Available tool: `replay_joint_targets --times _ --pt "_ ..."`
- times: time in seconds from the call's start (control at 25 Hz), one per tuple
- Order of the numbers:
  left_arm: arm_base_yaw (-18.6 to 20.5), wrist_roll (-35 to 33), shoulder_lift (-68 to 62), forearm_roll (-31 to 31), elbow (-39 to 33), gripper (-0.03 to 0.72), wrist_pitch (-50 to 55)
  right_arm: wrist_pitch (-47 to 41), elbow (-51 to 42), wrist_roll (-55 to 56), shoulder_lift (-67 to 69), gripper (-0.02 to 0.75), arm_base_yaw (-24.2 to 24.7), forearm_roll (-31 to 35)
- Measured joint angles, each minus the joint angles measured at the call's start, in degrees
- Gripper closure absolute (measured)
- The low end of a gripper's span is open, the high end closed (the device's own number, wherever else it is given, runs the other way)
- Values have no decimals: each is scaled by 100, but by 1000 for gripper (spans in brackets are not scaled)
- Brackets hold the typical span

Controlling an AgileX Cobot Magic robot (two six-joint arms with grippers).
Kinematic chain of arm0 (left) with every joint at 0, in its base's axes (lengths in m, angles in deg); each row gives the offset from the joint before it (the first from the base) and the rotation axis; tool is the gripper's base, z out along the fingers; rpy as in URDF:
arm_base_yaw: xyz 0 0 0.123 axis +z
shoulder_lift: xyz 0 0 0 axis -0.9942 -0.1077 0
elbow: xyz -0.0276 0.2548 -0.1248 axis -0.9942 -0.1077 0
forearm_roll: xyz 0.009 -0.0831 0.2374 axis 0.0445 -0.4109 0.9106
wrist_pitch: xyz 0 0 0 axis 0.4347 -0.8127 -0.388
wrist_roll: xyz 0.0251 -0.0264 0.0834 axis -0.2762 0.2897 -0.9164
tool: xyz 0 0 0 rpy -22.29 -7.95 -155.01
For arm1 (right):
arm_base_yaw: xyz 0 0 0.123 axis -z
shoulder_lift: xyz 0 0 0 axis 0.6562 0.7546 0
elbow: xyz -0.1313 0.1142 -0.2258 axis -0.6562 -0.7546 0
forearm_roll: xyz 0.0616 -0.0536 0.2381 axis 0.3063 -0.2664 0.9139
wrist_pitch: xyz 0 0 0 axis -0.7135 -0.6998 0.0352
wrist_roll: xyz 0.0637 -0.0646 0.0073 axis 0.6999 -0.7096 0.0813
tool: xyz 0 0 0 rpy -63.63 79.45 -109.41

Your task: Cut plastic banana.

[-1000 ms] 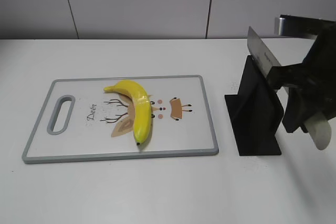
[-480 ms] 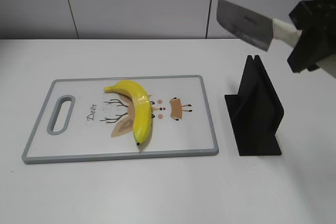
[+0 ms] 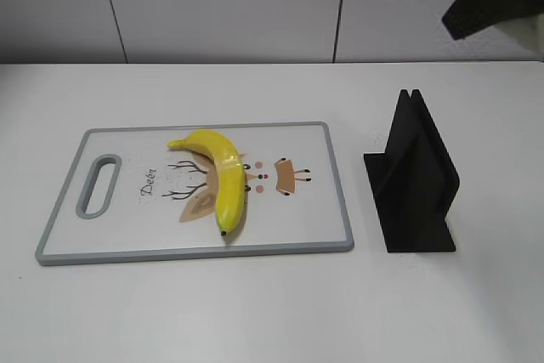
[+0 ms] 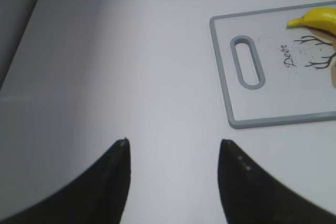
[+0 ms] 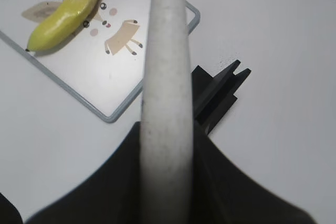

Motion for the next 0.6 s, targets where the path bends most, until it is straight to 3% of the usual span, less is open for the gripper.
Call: replay_joint_targets --times 0.16,0.6 --pt "-11 -356 -820 -169 261 189 -552 0 97 -565 413 568 0 -10" --pt "-11 -2521 -3282 -1463 1626 189 -1029 -430 1321 -1948 1841 568 0 358"
